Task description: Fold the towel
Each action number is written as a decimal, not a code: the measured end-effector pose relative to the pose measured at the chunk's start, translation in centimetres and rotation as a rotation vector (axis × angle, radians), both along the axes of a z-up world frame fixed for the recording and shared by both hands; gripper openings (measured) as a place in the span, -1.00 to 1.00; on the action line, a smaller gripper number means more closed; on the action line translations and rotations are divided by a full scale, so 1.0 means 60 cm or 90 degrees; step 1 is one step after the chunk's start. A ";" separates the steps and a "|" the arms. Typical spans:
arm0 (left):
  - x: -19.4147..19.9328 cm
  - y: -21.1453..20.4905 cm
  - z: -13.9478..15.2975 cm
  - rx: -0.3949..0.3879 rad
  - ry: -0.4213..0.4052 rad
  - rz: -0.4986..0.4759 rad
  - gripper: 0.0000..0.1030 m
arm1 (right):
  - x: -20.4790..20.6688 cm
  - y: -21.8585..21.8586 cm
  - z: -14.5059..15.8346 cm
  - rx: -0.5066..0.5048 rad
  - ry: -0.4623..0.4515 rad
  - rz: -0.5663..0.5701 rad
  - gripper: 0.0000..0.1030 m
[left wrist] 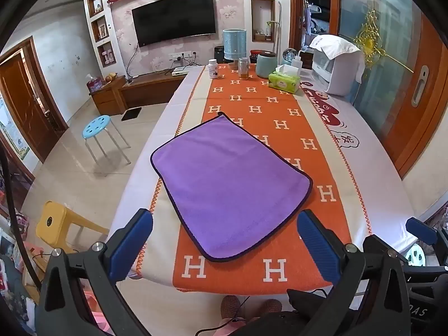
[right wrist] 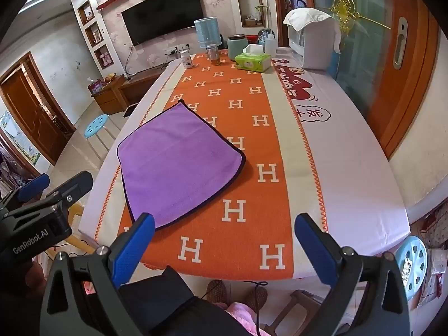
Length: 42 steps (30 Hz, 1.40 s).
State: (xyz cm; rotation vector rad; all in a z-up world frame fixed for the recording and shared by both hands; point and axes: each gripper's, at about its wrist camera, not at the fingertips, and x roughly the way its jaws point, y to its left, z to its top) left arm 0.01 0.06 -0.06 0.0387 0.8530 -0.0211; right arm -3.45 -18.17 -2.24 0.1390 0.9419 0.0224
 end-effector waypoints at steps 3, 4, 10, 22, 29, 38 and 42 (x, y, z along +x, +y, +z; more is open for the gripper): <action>0.002 0.004 -0.003 0.003 0.005 -0.001 0.99 | 0.000 0.000 0.000 0.000 -0.002 0.000 0.95; 0.004 -0.002 -0.009 0.012 0.005 -0.003 0.99 | 0.000 0.000 0.000 0.000 -0.001 0.000 0.95; 0.008 -0.008 -0.006 0.017 0.011 -0.001 0.99 | 0.000 0.001 -0.001 0.000 0.000 0.000 0.95; 0.005 -0.004 -0.008 0.016 0.013 -0.004 0.99 | 0.001 0.004 0.000 -0.001 -0.004 -0.003 0.95; 0.007 0.007 -0.024 0.006 0.018 -0.013 0.99 | 0.001 0.002 0.006 -0.005 -0.006 -0.009 0.95; 0.011 0.017 -0.020 -0.011 0.025 -0.036 0.99 | 0.004 0.015 0.009 -0.013 -0.008 -0.029 0.95; 0.015 0.025 -0.024 -0.015 0.032 -0.051 0.99 | -0.001 0.023 0.009 -0.014 -0.008 -0.041 0.95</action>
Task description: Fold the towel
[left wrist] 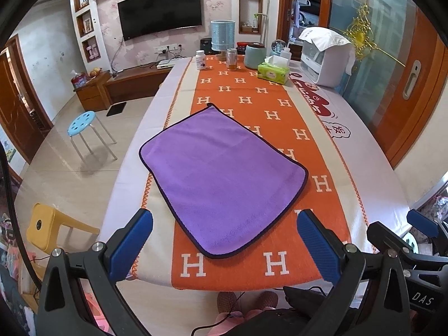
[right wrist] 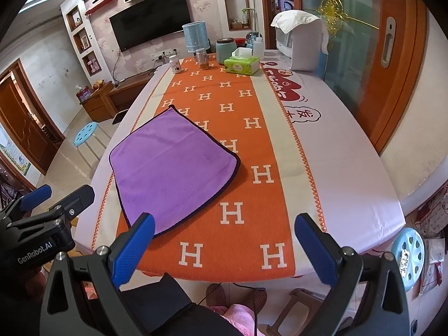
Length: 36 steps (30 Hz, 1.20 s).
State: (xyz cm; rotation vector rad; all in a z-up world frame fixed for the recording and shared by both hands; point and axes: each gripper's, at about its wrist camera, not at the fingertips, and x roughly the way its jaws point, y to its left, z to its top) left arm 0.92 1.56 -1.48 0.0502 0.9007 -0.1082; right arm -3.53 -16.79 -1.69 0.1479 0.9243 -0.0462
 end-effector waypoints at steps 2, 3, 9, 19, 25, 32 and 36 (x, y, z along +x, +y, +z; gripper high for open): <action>0.002 0.005 -0.004 -0.002 0.003 -0.010 0.99 | -0.002 0.003 -0.001 0.001 0.001 -0.007 0.95; 0.002 0.008 -0.006 -0.002 0.005 -0.014 0.99 | -0.003 0.006 -0.001 0.001 0.001 -0.012 0.95; 0.005 0.023 -0.014 -0.009 0.017 -0.038 0.99 | -0.013 0.021 -0.010 0.005 0.004 -0.037 0.95; 0.013 0.030 -0.028 -0.020 0.038 -0.048 0.99 | -0.021 0.029 -0.019 0.006 0.012 -0.063 0.95; 0.027 0.029 -0.040 -0.027 0.055 -0.018 0.99 | -0.010 0.026 -0.024 0.007 0.019 -0.049 0.95; 0.054 0.026 -0.055 -0.044 0.083 0.064 0.99 | 0.041 0.000 -0.030 0.022 0.044 -0.003 0.89; 0.069 0.023 -0.069 -0.057 0.101 0.123 0.99 | 0.081 -0.024 -0.039 0.034 0.067 0.031 0.86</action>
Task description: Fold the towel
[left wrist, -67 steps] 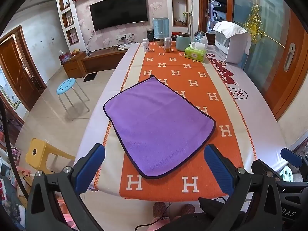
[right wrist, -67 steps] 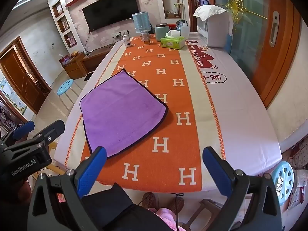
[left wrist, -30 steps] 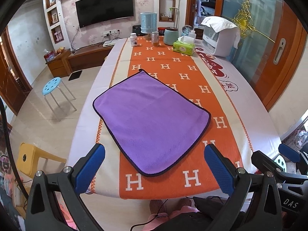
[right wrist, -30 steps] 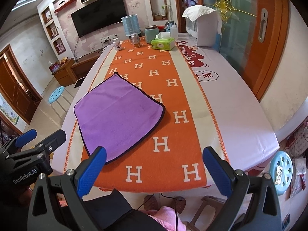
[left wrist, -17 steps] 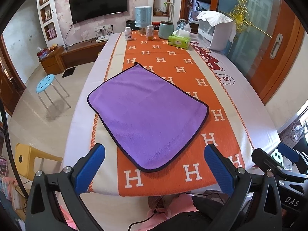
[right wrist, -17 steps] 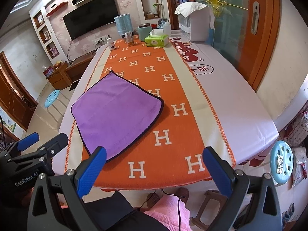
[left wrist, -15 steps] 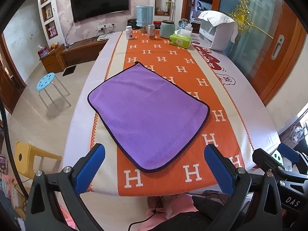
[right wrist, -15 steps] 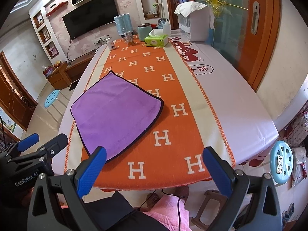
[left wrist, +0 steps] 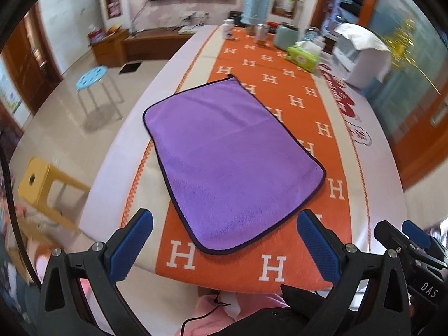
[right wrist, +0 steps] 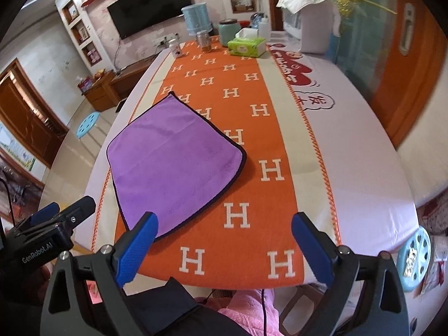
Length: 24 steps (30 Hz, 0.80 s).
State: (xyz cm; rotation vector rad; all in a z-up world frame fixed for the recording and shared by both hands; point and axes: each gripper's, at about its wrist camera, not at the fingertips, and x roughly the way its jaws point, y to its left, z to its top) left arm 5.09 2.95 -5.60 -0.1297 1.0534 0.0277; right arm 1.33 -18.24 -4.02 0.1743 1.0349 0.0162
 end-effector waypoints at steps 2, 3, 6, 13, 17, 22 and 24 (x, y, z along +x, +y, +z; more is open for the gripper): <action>0.006 0.000 -0.009 -0.007 0.013 0.033 0.99 | 0.020 -0.010 -0.006 0.006 0.012 0.015 0.82; 0.010 0.000 -0.014 -0.011 0.020 0.051 0.99 | 0.033 -0.017 -0.011 0.010 0.021 0.025 0.81; 0.016 0.000 -0.030 -0.020 0.042 0.101 0.99 | 0.064 -0.030 -0.024 0.021 0.044 0.055 0.75; 0.020 0.018 -0.076 -0.047 0.094 0.244 0.99 | 0.135 -0.052 -0.061 0.050 0.095 0.123 0.59; 0.012 0.033 -0.101 -0.063 0.119 0.317 0.98 | 0.176 -0.051 -0.089 0.065 0.130 0.162 0.50; 0.002 0.054 -0.134 -0.104 0.152 0.388 0.96 | 0.211 -0.049 -0.124 0.085 0.176 0.186 0.40; -0.005 0.064 -0.150 -0.122 0.168 0.417 0.95 | 0.223 -0.048 -0.138 0.094 0.194 0.189 0.37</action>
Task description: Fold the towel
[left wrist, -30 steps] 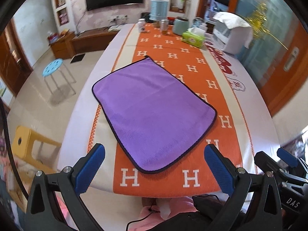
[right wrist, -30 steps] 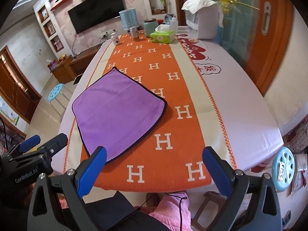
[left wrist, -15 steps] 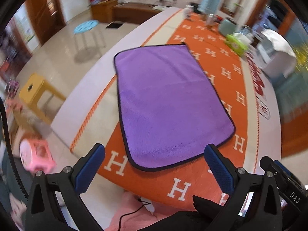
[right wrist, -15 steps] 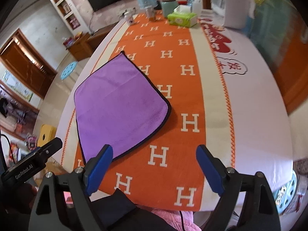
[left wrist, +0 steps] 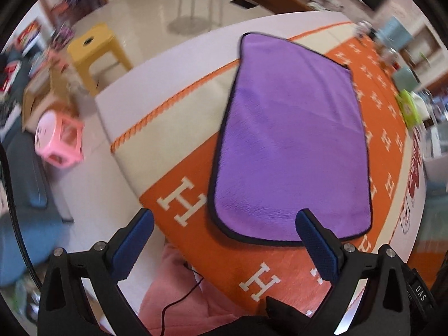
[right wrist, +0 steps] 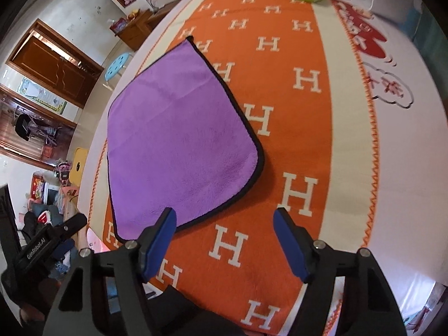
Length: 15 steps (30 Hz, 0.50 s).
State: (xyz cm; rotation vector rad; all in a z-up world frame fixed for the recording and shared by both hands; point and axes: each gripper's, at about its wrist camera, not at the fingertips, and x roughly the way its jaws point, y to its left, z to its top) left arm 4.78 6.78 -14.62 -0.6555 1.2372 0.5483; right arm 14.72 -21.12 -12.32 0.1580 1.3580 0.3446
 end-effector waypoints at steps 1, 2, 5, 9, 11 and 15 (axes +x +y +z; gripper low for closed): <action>-0.003 0.004 -0.008 -0.009 0.005 0.013 0.94 | 0.005 0.001 -0.006 0.002 0.007 0.002 0.35; -0.008 0.009 -0.018 -0.022 0.011 0.028 0.93 | 0.010 0.002 -0.012 0.003 0.013 0.004 0.33; -0.020 0.021 -0.045 -0.058 0.025 0.062 0.86 | 0.025 0.005 -0.032 0.007 0.037 0.008 0.25; -0.034 0.033 -0.077 -0.102 0.035 0.099 0.77 | 0.041 0.005 -0.055 0.009 0.067 0.000 0.14; -0.035 0.035 -0.087 -0.118 0.039 0.110 0.72 | 0.048 0.004 -0.066 0.009 0.080 -0.005 0.10; -0.034 0.040 -0.113 -0.162 0.033 0.132 0.52 | 0.060 0.000 -0.087 0.014 0.108 -0.022 0.00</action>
